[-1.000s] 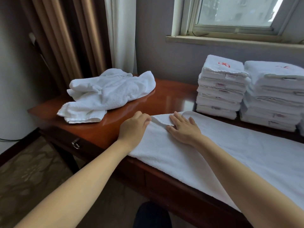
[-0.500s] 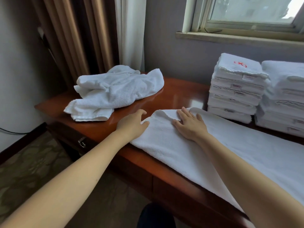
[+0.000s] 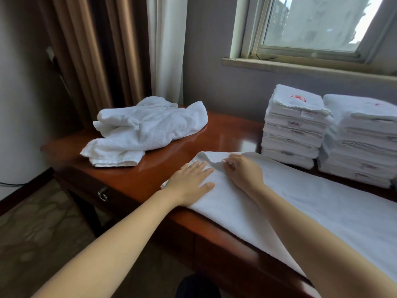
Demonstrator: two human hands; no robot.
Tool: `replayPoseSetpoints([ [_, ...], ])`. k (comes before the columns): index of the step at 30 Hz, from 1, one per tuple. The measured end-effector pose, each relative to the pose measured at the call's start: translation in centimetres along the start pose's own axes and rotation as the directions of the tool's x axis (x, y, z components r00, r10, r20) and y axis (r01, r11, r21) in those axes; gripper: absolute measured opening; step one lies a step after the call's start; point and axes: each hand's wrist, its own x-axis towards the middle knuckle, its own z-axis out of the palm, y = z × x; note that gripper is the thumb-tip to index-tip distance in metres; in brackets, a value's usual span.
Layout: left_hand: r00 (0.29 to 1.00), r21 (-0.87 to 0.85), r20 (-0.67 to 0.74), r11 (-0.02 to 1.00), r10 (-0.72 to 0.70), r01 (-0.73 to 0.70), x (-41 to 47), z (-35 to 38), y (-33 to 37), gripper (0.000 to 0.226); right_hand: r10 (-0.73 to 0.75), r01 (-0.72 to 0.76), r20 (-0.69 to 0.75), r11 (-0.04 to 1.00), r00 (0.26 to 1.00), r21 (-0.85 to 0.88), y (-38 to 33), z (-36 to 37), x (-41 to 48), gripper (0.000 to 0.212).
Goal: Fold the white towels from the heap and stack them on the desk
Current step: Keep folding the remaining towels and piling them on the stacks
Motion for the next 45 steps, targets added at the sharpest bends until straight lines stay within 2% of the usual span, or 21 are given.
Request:
replayPoseSetpoints([
  [3, 0.998, 0.094, 0.061, 0.995, -0.021, 0.015, 0.2, 0.5, -0.3, 0.075, 0.016, -0.014, 0.026, 0.994, 1.000, -0.111, -0.4, -0.8, 0.6, 0.024],
  [6, 0.996, 0.033, 0.066, 0.998, -0.063, 0.061, 0.1, 0.1, -0.4, 0.085, -0.049, 0.034, -0.062, 0.973, 0.997, -0.230, -1.4, -2.6, 1.4, 0.025],
  [7, 0.995, -0.060, 0.053, 0.994, -0.086, 0.089, 0.1, -0.1, -0.5, 0.083, -0.080, 0.054, -0.096, 0.968, 0.992, -0.245, -1.9, -3.3, 1.6, 0.026],
  [8, 0.991, -0.225, 0.033, 0.966, -0.127, 0.131, 0.0, -0.5, -0.7, 0.078, -0.110, 0.078, -0.120, 0.967, 0.987, -0.244, -2.6, -4.0, 1.8, 0.026],
  [10, 0.980, -0.594, -0.022, 0.791, -0.198, 0.146, -0.1, -1.4, -0.9, 0.079, -0.139, 0.116, -0.123, 0.977, 0.983, -0.181, -4.1, -5.1, 2.4, 0.025],
  [11, 0.972, -0.672, -0.101, 0.735, -0.213, 0.091, -0.3, -1.9, -1.0, 0.085, -0.131, 0.119, -0.093, 0.986, 0.987, -0.120, -5.1, -5.5, 2.8, 0.025],
  [12, 0.956, -0.688, -0.186, 0.724, -0.225, 0.037, -0.4, -2.4, -1.1, 0.089, -0.115, 0.113, -0.044, 0.992, 0.992, -0.060, -6.0, -5.9, 3.1, 0.025],
  [13, 0.939, -0.704, -0.253, 0.710, -0.233, -0.013, -0.5, -2.9, -1.3, 0.085, -0.104, 0.104, 0.006, 0.995, 0.995, -0.008, -6.9, -6.2, 3.4, 0.024],
  [15, 0.914, -0.777, -0.321, 0.620, -0.248, -0.105, -0.8, -3.7, -1.6, 0.048, -0.089, 0.082, 0.086, 0.994, 0.992, 0.074, -8.3, -6.3, 3.5, 0.023],
  [17, 0.903, -0.825, -0.326, 0.551, -0.280, -0.127, -1.2, -4.2, -1.9, 0.013, -0.063, 0.038, 0.147, 0.986, 0.987, 0.163, -9.3, -6.2, 3.1, 0.022],
  [19, 0.901, -0.856, -0.286, 0.509, -0.327, -0.087, -1.6, -4.1, -2.3, 0.001, -0.034, -0.015, 0.188, 0.968, 0.981, 0.251, -9.8, -5.9, 2.3, 0.020],
  [21, 0.903, -0.855, -0.237, 0.519, -0.359, -0.018, -2.1, -3.5, -2.7, 0.003, 0.011, -0.117, 0.277, 0.922, 0.961, 0.370, -10.1, -5.1, 1.3, 0.018],
  [24, 0.904, -0.696, -0.206, 0.706, -0.376, 0.135, -2.6, -2.6, -3.6, 0.017, 0.035, -0.359, 0.513, 0.754, 0.858, 0.550, -10.0, -3.8, -0.7, 0.015],
  [25, 0.905, -0.619, -0.205, 0.766, -0.373, 0.175, -2.8, -2.3, -3.8, 0.027, 0.024, -0.406, 0.559, 0.713, 0.828, 0.571, -9.9, -3.6, -1.3, 0.017],
  [27, 0.895, -0.542, -0.226, 0.813, -0.385, 0.213, -3.1, -2.1, -3.9, 0.044, 0.005, -0.447, 0.593, 0.663, 0.805, 0.601, -9.6, -3.6, -2.1, 0.020],
  [29, 0.871, -0.541, -0.286, 0.817, -0.400, 0.197, -3.3, -2.2, -3.4, 0.049, 0.011, -0.423, 0.560, 0.667, 0.828, 0.613, -8.8, -4.3, -2.3, 0.018],
  [32, 0.845, -0.608, -0.376, 0.789, -0.380, 0.084, -3.0, -2.7, -1.3, 0.045, 0.066, -0.339, 0.439, 0.741, 0.896, 0.580, -6.7, -6.2, -3.0, 0.017],
  [37, 0.904, -0.610, -0.375, 0.789, -0.205, -0.074, -2.1, -2.7, 5.3, 0.037, 0.162, -0.242, 0.204, 0.849, 0.965, 0.469, -1.7, -9.9, -7.2, 0.021],
  [41, 0.957, -0.621, -0.290, 0.764, -0.016, -0.175, -1.2, -1.5, 12.1, 0.032, 0.285, -0.293, 0.087, 0.841, 0.955, 0.455, 2.7, -13.4, -12.1, 0.023],
  [45, 0.949, -0.599, -0.259, 0.741, 0.180, -0.304, -0.7, -0.1, 18.7, 0.032, 0.410, -0.370, -0.004, 0.826, 0.912, 0.425, 6.6, -17.0, -17.1, 0.021],
])
